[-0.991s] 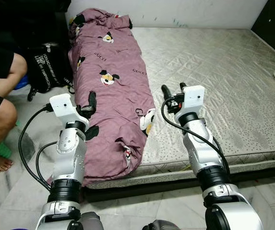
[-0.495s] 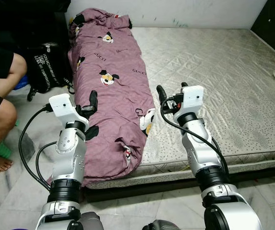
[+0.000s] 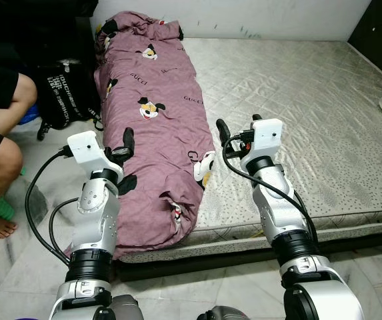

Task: Clean up the room

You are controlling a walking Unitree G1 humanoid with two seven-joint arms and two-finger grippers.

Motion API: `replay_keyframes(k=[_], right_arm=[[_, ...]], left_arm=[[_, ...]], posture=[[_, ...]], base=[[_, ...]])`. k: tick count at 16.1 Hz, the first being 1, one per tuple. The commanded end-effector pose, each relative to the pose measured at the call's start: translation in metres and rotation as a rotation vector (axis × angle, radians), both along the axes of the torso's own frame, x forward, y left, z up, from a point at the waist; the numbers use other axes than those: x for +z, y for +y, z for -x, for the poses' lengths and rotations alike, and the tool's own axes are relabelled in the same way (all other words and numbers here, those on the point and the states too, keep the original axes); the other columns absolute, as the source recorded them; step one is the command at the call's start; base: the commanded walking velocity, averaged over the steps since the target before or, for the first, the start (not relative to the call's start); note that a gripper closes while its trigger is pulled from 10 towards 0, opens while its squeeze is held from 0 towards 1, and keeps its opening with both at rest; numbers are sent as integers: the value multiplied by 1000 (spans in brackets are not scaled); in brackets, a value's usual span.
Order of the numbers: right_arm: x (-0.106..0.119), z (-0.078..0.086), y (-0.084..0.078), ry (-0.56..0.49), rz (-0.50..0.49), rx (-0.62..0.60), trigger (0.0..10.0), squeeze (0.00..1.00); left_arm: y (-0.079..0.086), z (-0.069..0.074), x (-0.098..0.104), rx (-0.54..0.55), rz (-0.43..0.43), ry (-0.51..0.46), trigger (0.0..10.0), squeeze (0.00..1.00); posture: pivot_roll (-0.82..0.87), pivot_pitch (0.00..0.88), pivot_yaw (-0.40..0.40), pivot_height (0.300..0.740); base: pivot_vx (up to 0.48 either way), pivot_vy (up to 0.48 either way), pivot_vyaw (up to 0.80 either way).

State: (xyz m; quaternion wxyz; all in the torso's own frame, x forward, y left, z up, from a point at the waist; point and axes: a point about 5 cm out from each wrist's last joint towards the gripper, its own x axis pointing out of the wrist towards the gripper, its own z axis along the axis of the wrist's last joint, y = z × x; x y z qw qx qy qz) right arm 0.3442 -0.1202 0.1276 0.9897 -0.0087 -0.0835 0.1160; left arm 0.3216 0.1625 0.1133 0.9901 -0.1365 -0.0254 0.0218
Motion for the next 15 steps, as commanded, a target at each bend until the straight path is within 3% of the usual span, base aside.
replay_keyframes(k=[1, 3, 4, 10, 15], right_arm=[[4, -2, 2, -11, 25, 13, 10000, 843], [3, -2, 4, -9, 33, 16, 10000, 235], [3, -3, 2, -2, 28, 7, 10000, 0], [3, -3, 0, 0, 15, -6, 10000, 0], [5, 3, -14, -44, -26, -106, 10000, 0]], left_arm=[[-4, -2, 5, -17, -4, -12, 10000, 0], [-5, -2, 5, -24, -6, -10, 10000, 0], [-5, -2, 5, -25, -6, -9, 10000, 0], [-8, -2, 5, -42, -14, -3, 10000, 0], [-20, -9, 6, -118, -40, 5, 10000, 0]], posture=[[5, 0, -99, 740], [5, 0, -99, 740], [5, 0, -100, 740], [3, 0, -95, 740], [-47, 0, -21, 740]], base=[[0, 0, 0], [0, 0, 456], [0, 0, 0], [0, 0, 0], [0, 0, 0]])
